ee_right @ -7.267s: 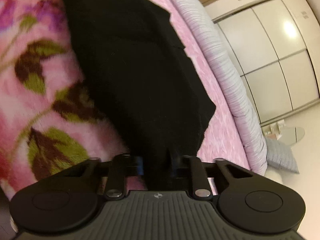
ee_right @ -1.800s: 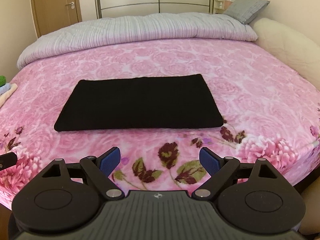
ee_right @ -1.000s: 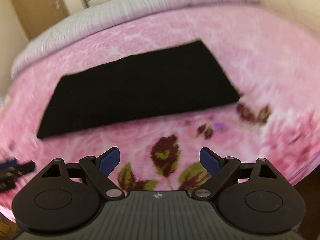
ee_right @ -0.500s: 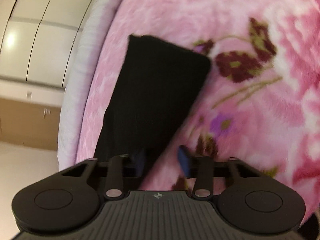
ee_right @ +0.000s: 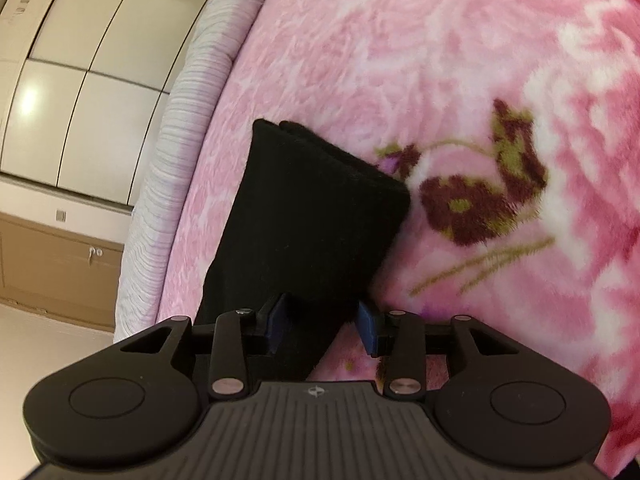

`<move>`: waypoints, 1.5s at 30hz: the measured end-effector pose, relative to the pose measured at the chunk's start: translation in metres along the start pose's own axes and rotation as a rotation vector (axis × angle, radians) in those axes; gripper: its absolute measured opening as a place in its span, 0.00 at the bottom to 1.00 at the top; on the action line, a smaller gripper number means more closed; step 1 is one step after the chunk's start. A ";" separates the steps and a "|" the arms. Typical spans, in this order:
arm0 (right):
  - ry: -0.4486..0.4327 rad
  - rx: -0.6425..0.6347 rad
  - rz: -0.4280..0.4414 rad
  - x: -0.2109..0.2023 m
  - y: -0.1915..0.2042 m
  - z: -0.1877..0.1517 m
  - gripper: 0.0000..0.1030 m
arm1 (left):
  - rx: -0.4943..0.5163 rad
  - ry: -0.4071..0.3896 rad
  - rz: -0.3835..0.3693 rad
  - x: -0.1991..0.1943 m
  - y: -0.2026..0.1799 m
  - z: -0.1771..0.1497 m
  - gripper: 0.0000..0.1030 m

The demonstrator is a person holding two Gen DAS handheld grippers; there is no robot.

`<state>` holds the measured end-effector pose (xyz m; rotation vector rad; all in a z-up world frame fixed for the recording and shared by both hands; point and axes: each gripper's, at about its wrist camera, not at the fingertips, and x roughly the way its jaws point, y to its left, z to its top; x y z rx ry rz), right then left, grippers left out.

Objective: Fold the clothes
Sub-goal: 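Grasp the black garment's end with the right gripper while the left grasps beside it, then lift the garment end with both grippers and fold it over onto itself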

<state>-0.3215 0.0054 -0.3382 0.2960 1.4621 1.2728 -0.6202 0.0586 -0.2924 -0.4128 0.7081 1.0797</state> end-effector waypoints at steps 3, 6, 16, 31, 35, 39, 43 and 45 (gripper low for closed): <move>-0.006 -0.034 -0.012 -0.003 0.004 0.000 0.44 | 0.009 -0.016 0.004 -0.009 -0.002 0.007 0.27; -0.027 -0.042 -0.017 -0.007 0.004 0.000 0.49 | -0.054 -0.091 -0.045 -0.020 0.006 0.015 0.23; -0.053 -0.047 -0.041 -0.010 0.002 0.006 0.50 | -0.030 -0.071 -0.050 0.003 0.010 0.007 0.13; -0.061 -0.124 -0.107 0.002 0.021 0.004 0.25 | -0.087 -0.100 -0.044 -0.024 0.028 -0.002 0.18; -0.173 -0.513 -0.228 -0.003 0.090 -0.022 0.22 | -0.233 -0.138 -0.022 -0.065 0.074 -0.016 0.17; -0.306 -1.073 -0.230 0.001 0.168 -0.096 0.19 | -0.444 -0.179 -0.063 -0.102 0.127 -0.040 0.17; -0.270 -1.445 -0.126 0.025 0.196 -0.176 0.09 | -0.649 -0.235 -0.123 -0.126 0.165 -0.069 0.17; -0.180 -1.567 -0.068 0.039 0.194 -0.211 0.00 | -0.715 -0.236 -0.136 -0.130 0.177 -0.081 0.17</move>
